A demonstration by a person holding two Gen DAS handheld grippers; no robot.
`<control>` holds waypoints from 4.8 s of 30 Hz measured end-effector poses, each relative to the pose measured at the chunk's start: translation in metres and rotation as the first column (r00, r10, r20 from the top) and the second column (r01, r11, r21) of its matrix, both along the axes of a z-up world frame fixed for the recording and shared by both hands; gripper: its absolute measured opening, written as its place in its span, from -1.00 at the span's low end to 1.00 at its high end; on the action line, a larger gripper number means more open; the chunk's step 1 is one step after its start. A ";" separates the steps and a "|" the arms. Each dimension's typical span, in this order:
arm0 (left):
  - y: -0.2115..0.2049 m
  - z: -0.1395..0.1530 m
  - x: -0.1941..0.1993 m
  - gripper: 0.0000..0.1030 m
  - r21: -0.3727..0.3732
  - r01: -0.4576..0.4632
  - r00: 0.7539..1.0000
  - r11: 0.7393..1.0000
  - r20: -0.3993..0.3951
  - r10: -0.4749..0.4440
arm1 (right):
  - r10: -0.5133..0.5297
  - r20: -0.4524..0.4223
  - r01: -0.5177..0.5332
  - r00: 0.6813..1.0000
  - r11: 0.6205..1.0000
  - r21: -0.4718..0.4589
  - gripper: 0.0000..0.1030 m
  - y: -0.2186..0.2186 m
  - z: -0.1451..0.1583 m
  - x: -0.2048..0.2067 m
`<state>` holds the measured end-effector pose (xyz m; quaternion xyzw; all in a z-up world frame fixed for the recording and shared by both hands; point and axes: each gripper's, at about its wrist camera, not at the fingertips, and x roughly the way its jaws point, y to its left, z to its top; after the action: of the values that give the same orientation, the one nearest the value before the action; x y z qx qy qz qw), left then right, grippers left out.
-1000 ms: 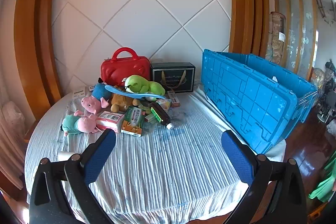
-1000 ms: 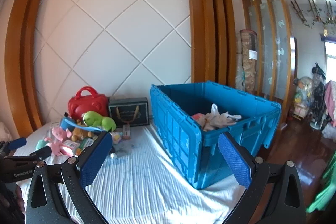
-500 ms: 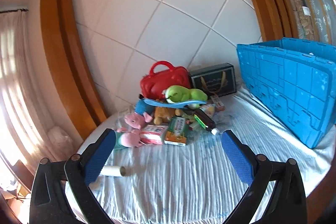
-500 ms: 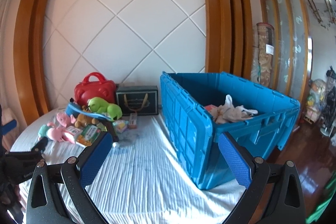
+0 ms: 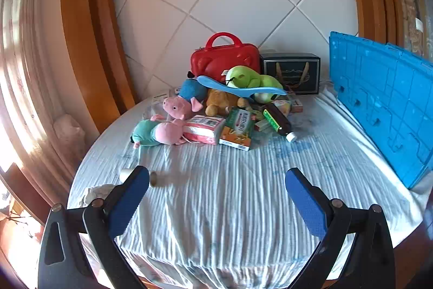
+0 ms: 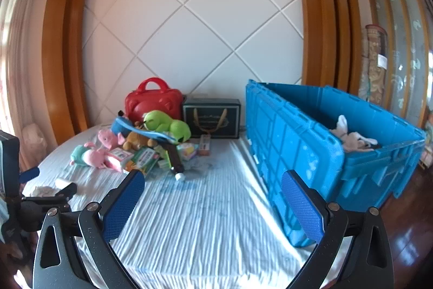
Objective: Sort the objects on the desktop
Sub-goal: 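Move the right tool toward the blue spatula-shaped toy in the pile, then close the right tool on the blue spatula toy's handle and lift, then carry the blue spatula toy over the blue crate and release it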
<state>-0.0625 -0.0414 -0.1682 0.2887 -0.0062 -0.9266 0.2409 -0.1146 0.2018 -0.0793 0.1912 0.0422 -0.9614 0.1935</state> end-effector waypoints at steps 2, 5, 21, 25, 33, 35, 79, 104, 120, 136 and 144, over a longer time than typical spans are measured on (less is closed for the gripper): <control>-0.017 -0.005 -0.005 0.98 0.031 0.001 1.000 1.000 0.008 -0.002 | 0.025 0.008 -0.025 1.000 1.000 0.008 0.99 -0.018 -0.005 -0.006; -0.043 -0.008 -0.020 0.98 0.056 0.007 1.000 0.998 0.005 -0.007 | 0.062 0.011 -0.063 0.998 0.997 0.043 0.99 -0.053 -0.010 -0.019; -0.178 -0.011 -0.168 0.98 0.036 0.165 0.985 0.986 0.035 -0.166 | 0.032 0.077 -0.040 0.996 0.994 0.106 0.99 -0.194 -0.027 -0.134; -0.186 -0.023 -0.197 0.98 0.018 0.182 0.982 0.983 0.045 -0.183 | 0.030 0.125 -0.040 0.992 0.996 0.078 0.99 -0.205 -0.038 -0.167; -0.200 -0.037 -0.251 0.98 -0.007 0.224 0.974 0.975 0.047 -0.223 | 0.106 0.206 -0.122 0.973 0.990 0.068 0.90 -0.220 -0.071 -0.237; -0.208 -0.045 -0.265 0.98 0.003 0.186 0.981 0.983 0.056 -0.186 | 0.114 0.233 -0.130 0.966 0.990 0.053 0.86 -0.223 -0.079 -0.257; -0.230 -0.056 -0.374 -0.32 0.272 0.369 0.927 0.889 -0.039 -0.373 | 0.293 0.246 -0.362 0.924 0.878 0.314 -0.77 -0.304 -0.163 -0.329; -0.140 0.102 -0.308 -0.33 0.105 0.678 0.719 0.727 -0.301 -0.627 | 0.074 -0.108 -0.031 0.991 0.932 0.360 -0.80 -0.219 -0.027 -0.220; 0.068 0.211 -0.275 -0.32 -0.047 0.911 0.348 0.410 -0.443 -0.826 | -0.342 -0.362 0.462 0.867 0.825 0.326 -0.78 -0.037 0.067 -0.135; 0.249 0.243 -0.316 0.32 -0.095 0.894 0.374 0.437 -0.375 -0.848 | -0.536 -0.203 0.572 0.820 0.782 0.246 0.94 0.166 0.082 -0.189; 0.246 0.245 -0.310 0.44 -0.105 0.863 0.424 0.494 -0.382 -0.821 | -0.500 -0.255 0.543 0.827 0.828 0.139 0.96 0.174 0.096 -0.172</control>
<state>-0.3722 0.2050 0.0772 0.0720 -0.0531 -0.9574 -0.2746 -0.2864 0.3757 0.0170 0.1128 0.1072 -0.9823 -0.1042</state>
